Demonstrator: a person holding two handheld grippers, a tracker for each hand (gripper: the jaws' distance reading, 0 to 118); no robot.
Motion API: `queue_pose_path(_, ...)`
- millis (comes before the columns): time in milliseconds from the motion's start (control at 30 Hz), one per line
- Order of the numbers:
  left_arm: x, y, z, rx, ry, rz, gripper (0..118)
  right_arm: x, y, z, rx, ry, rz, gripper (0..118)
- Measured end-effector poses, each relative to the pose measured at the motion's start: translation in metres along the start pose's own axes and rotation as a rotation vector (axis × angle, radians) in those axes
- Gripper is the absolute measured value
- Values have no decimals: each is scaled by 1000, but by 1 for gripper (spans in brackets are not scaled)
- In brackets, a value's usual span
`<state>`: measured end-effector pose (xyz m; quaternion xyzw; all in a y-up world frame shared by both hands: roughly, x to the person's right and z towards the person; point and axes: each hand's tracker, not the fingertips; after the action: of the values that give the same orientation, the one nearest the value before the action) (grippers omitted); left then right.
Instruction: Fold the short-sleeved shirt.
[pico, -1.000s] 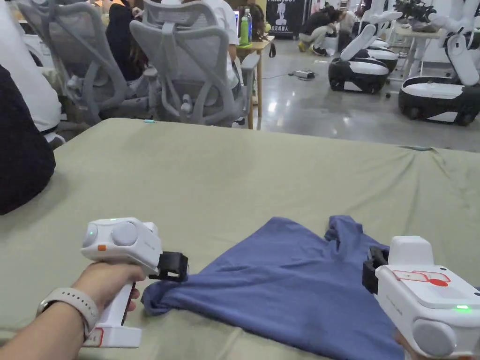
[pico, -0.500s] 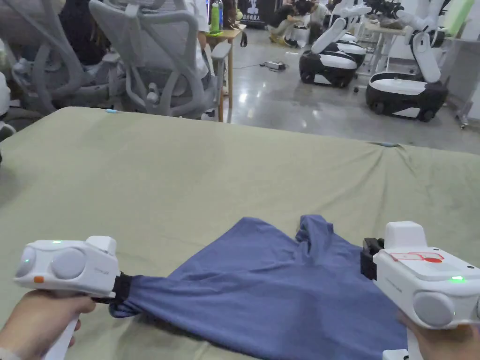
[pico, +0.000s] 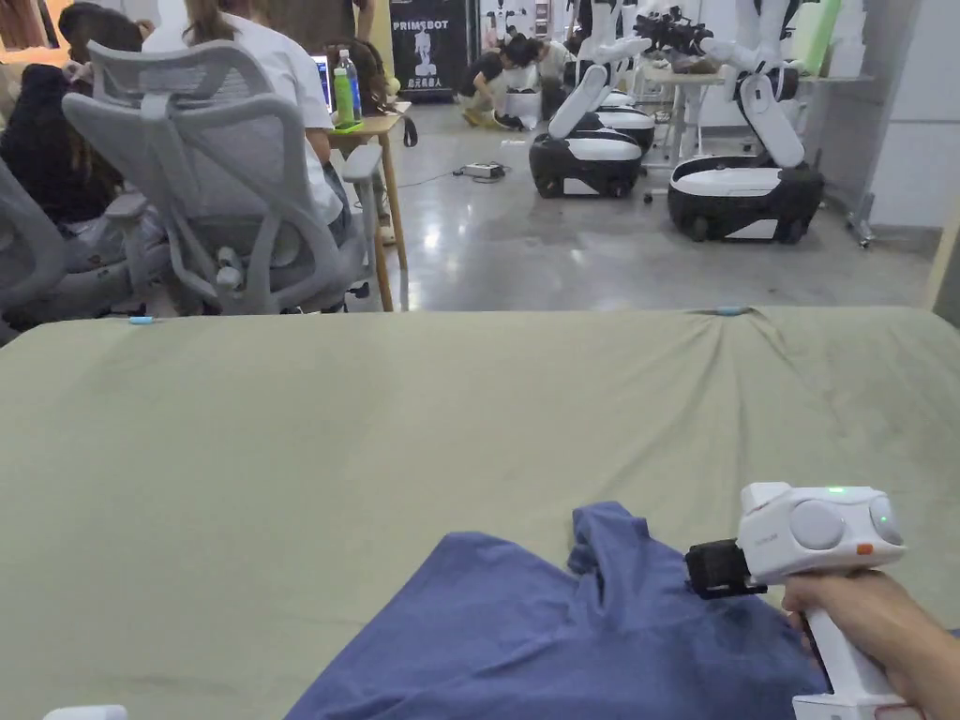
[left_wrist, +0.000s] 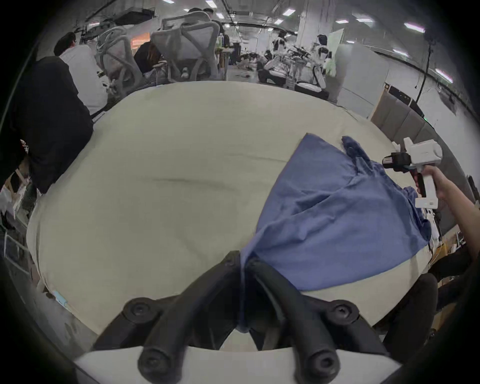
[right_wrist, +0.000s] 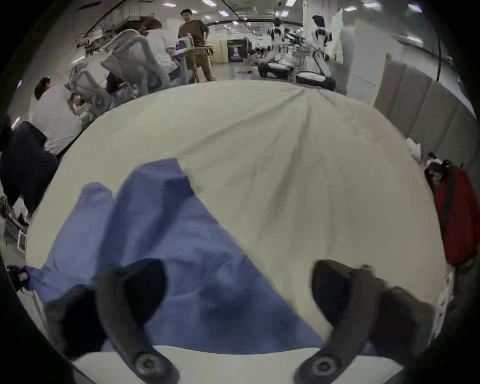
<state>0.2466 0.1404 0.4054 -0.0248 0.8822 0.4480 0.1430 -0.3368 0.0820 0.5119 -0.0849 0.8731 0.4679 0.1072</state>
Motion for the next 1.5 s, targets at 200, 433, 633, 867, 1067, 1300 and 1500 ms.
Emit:
queue_pose_path(200, -3, 3, -9, -22, 14, 7, 0, -8, -19, -14, -21, -51, -14, 44)
queue_pose_path(433, -2, 7, -22, -6, 35, -19, 0, -26, -27, 57, 78, -8, 41, 1)
queue_pose_path(633, 12, 52, -17, 128, 63, -93, 0, -30, -15, 153, 312, -61, 126, 1)
queue_pose_path(867, 45, 165, -1, 313, 99, -164, 0, -26, 29, 262, 601, -189, 217, 1)
queue_pose_path(1067, 69, 264, 38, 491, 186, -164, 0, -7, 86, 327, 762, -271, 214, 1)
queue_pose_path(1300, 80, 356, 82, 630, 259, -127, 0, 13, 164, 365, 878, -271, 146, 1)
queue_pose_path(1500, 86, 416, 116, 730, 332, -141, 0, 2, 211, 393, 970, -297, 140, 1)
